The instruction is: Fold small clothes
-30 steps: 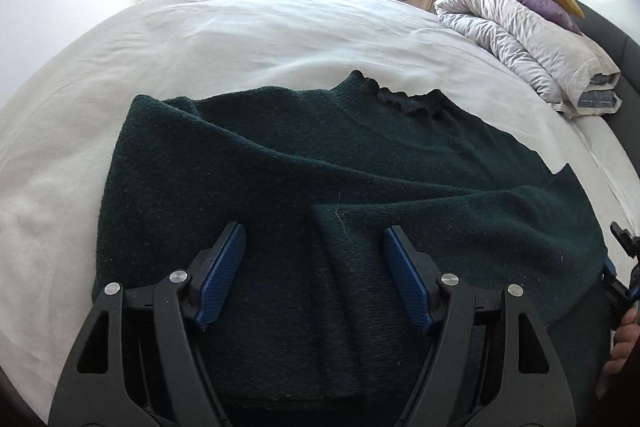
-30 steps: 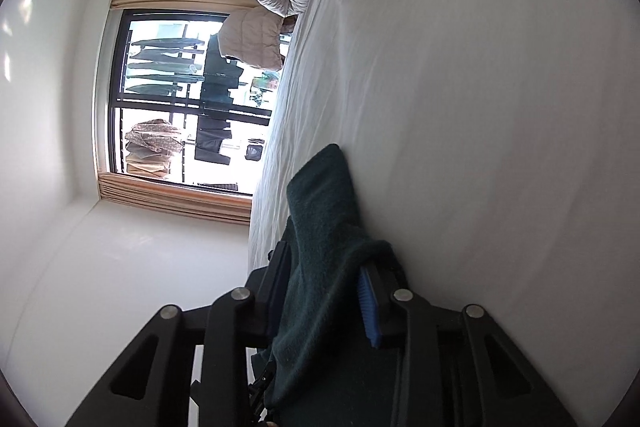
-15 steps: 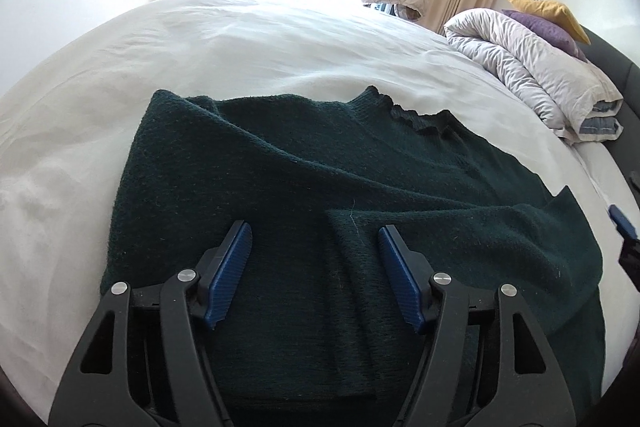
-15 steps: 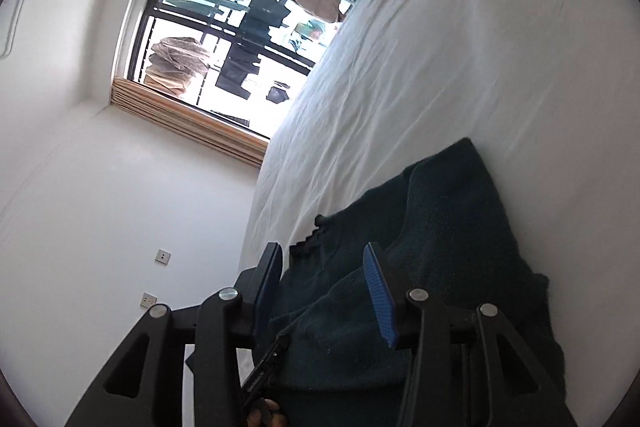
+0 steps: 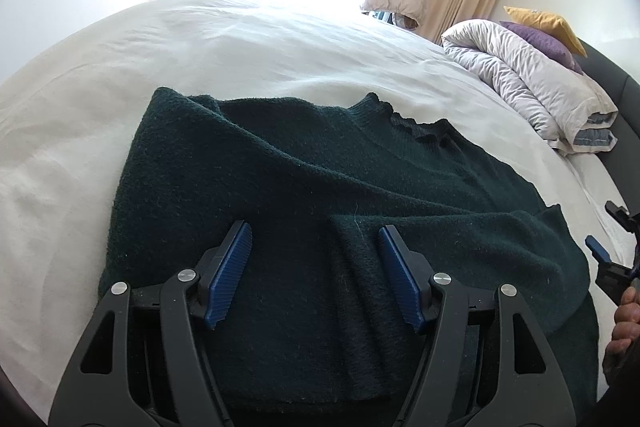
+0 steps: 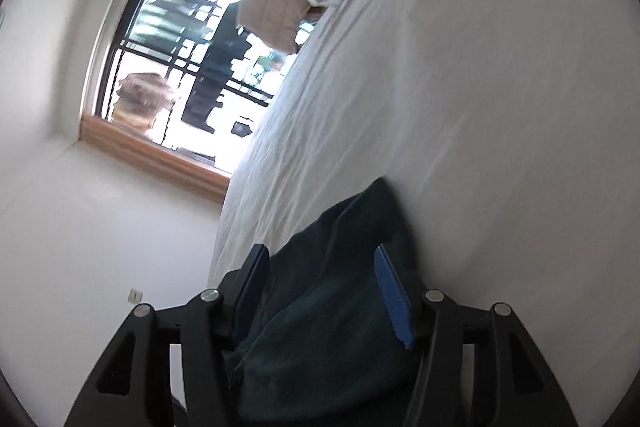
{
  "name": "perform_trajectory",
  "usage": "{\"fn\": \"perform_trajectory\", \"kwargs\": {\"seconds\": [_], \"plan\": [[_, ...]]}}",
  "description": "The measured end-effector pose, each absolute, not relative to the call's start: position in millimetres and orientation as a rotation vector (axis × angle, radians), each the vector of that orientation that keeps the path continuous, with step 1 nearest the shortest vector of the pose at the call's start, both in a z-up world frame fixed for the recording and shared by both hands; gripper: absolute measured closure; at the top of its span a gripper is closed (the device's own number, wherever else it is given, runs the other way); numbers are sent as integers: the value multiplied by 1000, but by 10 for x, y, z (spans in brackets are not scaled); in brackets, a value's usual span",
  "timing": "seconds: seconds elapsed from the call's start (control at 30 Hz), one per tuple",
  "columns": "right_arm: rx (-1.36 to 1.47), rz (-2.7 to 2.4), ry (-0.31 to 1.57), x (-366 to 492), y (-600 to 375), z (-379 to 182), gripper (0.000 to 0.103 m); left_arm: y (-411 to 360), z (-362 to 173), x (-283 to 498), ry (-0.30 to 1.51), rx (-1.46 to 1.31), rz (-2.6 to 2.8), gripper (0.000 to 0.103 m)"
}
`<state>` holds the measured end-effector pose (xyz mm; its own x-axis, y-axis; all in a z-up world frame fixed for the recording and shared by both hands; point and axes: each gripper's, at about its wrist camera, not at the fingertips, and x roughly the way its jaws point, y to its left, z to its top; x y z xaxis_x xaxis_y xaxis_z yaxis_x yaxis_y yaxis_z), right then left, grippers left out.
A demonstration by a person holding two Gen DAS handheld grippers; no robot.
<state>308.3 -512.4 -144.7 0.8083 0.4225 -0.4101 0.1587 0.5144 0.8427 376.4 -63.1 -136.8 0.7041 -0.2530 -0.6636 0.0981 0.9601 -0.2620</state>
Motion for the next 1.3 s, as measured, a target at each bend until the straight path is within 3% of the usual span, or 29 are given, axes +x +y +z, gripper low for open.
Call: {"fn": "perform_trajectory", "kwargs": {"seconds": [0.1,0.13,0.17,0.2,0.23,0.3,0.37,0.4,0.47,0.5,0.53,0.77,0.8,0.83,0.87,0.9,1.0,1.07,1.3], "plan": [[979,206,723,3368,-4772,-1569,42,-631,-1375,3767,767,-216,-197,37],[970,177,755,3445,-4759,-1666,47,-630,-1378,3767,766,-215,-197,37],[975,139,768,3470,-4797,-1760,56,-628,-1382,3772,766,-215,-197,37],[999,104,768,3459,-4881,-1833,83,-630,-1382,3771,765,-217,-198,37],[1052,93,763,3448,-4993,-1908,103,-628,-1389,3773,763,-220,-200,37],[1127,91,729,3360,-5142,-1974,103,-620,-1401,3782,760,-227,-202,37],[1031,-5,726,3279,-5168,-1837,103,-618,-1399,3782,759,-233,-203,37],[983,-41,723,3230,-5137,-1756,101,-614,-1398,3779,758,-237,-204,37],[975,-47,700,3089,-5051,-1633,75,-611,-1396,3778,756,-242,-206,37],[972,-13,680,3040,-4972,-1543,53,-609,-1394,3776,754,-244,-207,37],[956,23,669,2991,-4861,-1468,37,-598,-1392,3769,752,-249,-210,37],[866,309,773,3231,-3882,-1289,35,-233,-1137,3485,687,-411,-195,40],[876,343,784,3292,-3781,-1344,33,-146,-1084,3379,682,-440,-192,40],[894,355,812,3335,-3736,-1445,23,-38,-1025,3216,679,-477,-200,40],[885,340,823,3365,-3686,-1536,23,62,-965,3025,671,-499,-201,39],[847,319,797,3324,-3664,-1517,28,146,-904,2823,666,-500,-192,38],[779,273,843,3167,-3585,-1349,29,379,-756,2097,639,-467,-170,26],[755,321,840,2887,-3491,-1178,28,512,-754,1647,638,-458,-154,13],[382,376,712,1638,-3257,-585,27,629,-954,571,706,-328,-184,12]]}}
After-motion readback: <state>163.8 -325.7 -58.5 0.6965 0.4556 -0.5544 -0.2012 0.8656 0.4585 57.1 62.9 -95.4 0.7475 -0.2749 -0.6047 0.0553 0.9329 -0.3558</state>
